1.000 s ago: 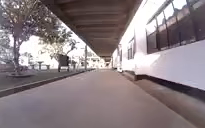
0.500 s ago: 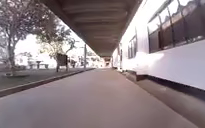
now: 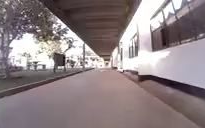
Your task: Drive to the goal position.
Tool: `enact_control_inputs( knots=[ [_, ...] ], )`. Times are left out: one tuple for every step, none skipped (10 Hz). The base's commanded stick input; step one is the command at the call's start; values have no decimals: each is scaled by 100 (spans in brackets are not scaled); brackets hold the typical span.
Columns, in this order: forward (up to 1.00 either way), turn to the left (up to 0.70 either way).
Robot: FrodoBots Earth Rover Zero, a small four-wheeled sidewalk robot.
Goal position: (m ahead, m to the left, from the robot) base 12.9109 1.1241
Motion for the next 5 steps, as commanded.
enact_control_inputs(
  knots=[
    [70,0],
    [70,0],
    [70,0],
    [70,0],
    [70,0]
  ],
)
